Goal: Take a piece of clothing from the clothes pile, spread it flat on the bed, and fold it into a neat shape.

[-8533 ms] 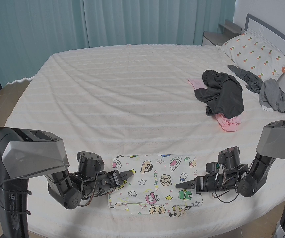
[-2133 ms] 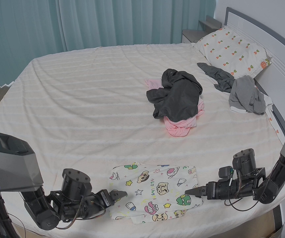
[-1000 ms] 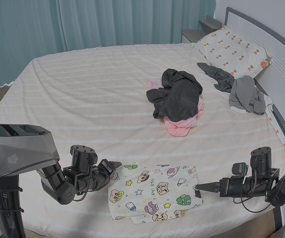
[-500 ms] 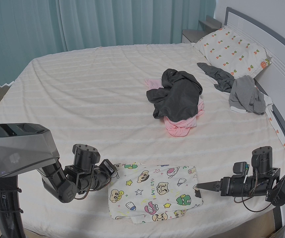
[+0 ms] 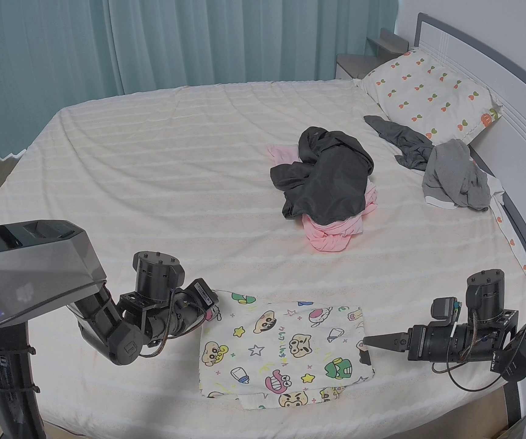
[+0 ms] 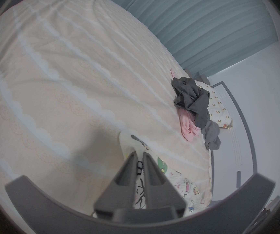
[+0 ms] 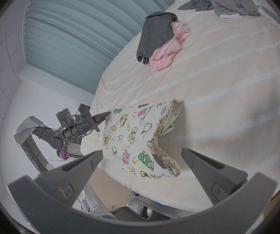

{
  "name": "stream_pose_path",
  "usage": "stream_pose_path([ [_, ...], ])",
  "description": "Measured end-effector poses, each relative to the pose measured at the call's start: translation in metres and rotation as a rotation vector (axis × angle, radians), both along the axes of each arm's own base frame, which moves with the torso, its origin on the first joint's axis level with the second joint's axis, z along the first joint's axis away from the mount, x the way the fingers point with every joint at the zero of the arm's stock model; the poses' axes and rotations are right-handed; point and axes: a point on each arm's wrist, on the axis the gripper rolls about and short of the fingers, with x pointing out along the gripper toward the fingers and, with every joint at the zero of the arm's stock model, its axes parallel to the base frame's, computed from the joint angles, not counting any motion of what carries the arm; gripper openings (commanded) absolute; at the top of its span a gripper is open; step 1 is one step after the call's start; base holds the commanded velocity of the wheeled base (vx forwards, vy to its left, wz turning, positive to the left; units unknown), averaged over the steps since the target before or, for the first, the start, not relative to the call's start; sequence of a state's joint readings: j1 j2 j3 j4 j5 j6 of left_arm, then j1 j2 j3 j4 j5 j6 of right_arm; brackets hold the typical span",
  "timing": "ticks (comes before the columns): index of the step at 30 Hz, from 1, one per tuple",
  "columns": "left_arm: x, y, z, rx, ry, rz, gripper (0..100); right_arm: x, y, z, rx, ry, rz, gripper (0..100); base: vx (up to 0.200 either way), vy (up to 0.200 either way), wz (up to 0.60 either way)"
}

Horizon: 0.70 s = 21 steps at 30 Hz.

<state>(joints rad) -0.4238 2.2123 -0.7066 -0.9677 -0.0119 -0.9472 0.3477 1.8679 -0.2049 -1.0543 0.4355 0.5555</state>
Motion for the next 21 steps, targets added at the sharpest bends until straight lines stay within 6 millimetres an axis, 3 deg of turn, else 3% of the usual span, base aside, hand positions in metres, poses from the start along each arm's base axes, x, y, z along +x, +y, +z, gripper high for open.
stream_pose_path([
  [11, -0.001, 0.007, -0.008, 0.077, 0.003, 0.034, 100, 0.000, 0.000, 0.007, 0.002, -0.037, -0.004, 100, 0.000, 0.000, 0.00],
  [14, 0.000, 0.019, -0.007, 0.096, 0.000, 0.054, 100, -0.001, -0.001, 0.013, -0.001, -0.066, -0.021, 100, 0.000, 0.000, 0.00],
  [21, -0.016, 0.048, 0.028, 0.092, -0.062, 0.115, 100, -0.008, -0.006, 0.040, 0.002, -0.200, -0.085, 100, 0.000, 0.000, 0.00],
])
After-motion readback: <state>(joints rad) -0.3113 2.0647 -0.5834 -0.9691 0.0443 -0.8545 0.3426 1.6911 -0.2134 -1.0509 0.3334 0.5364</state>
